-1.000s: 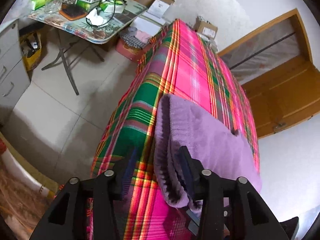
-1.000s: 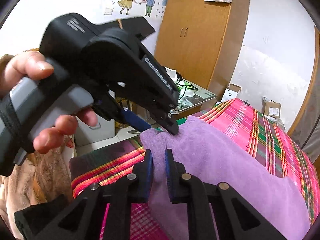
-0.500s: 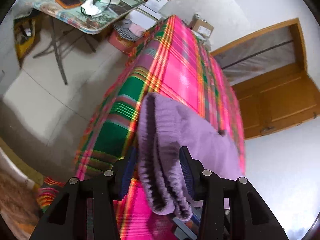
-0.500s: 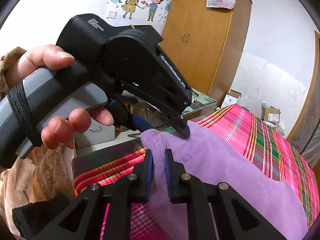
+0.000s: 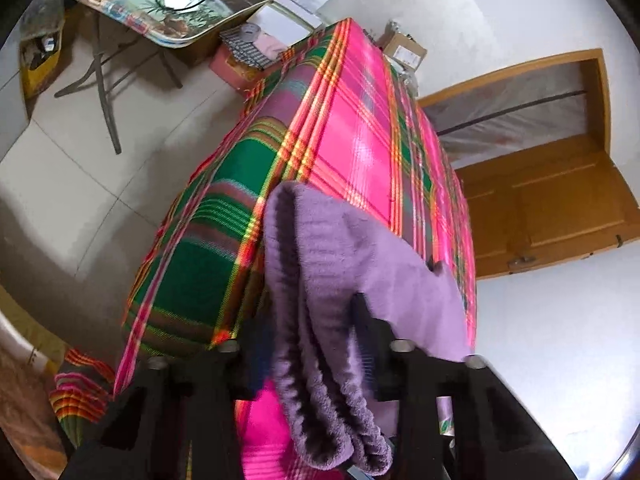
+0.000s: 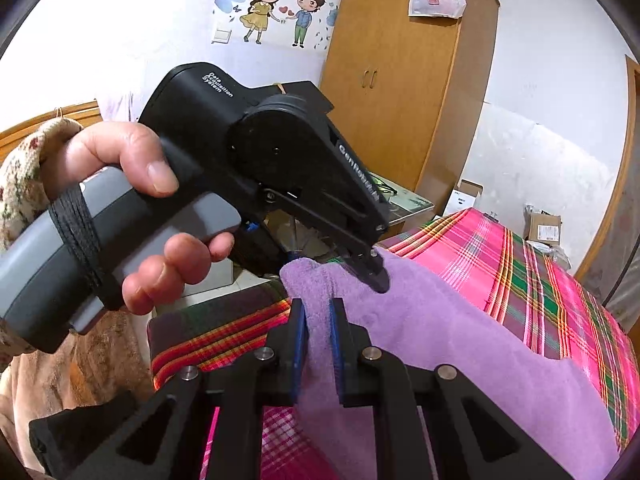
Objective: Fold clothes
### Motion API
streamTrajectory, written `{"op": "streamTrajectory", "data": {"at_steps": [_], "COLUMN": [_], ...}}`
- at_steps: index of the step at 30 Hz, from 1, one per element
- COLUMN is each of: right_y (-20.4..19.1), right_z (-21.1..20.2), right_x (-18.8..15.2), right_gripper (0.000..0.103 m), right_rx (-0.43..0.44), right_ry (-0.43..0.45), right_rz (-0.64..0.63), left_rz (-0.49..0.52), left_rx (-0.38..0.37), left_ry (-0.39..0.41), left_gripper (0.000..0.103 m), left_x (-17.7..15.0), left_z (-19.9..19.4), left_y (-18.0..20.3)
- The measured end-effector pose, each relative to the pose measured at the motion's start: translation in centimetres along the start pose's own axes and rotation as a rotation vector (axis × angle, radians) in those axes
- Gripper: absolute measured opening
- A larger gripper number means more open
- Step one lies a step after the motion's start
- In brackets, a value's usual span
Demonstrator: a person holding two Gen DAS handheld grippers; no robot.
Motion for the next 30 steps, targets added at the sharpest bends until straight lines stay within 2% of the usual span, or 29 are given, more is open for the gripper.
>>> {"op": "streamTrajectory", "data": {"at_steps": [2, 4, 9, 16, 25, 30], "right_y": [0.2, 0.2, 0.0, 2.0, 4.8, 6.5], "right_z": [-0.1, -0.7, -2.9, -5.8, -9.9, -12.2], "right_x": [0.0, 0.3, 0.7, 0.7, -1.0, -2.6], "right_gripper": [0.012, 0.012, 0.012, 0.012, 0.012, 0.012], "right_rx": [0.000, -0.004, -0.018, -0.058, -0.144, -0.185], "right_ry": [0.002, 0.010, 0.030, 0.050, 0.039, 0.044], "right_rz": [0.004, 0.008, 0.017, 0.043, 0.078, 0.121], "left_rz": [0.014, 0.027, 0.057, 0.142, 0.259, 0.313], "left_rx": [-0.002, -0.004, -0.014, -0.032, -0.068, -0.084], "left_ry": [0.008, 0.017, 0.050, 0.086, 0.079, 0.046], "left_gripper": [0.022, 0.020, 0.019, 0.018, 0.018, 0.018], "left_x": [-0.1, -0.1, -0.5, -1.7, -4.5, -6.6], "left_z": [-0.1, -0.2, -0.7, -1.4, -0.2, 1.7], "left_y": [0.3, 0.6, 2.3, 5.9, 11.8, 14.8]}}
Point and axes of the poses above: each gripper's, at about its wrist camera, not at the fingertips, and z roughly the way its jaws point, y to its right, x to its top, the point moved 8 cm from there along z, roughly the way its jaws point, and after that the axes turned 10 degrees about -z, right-handed, at the moved point
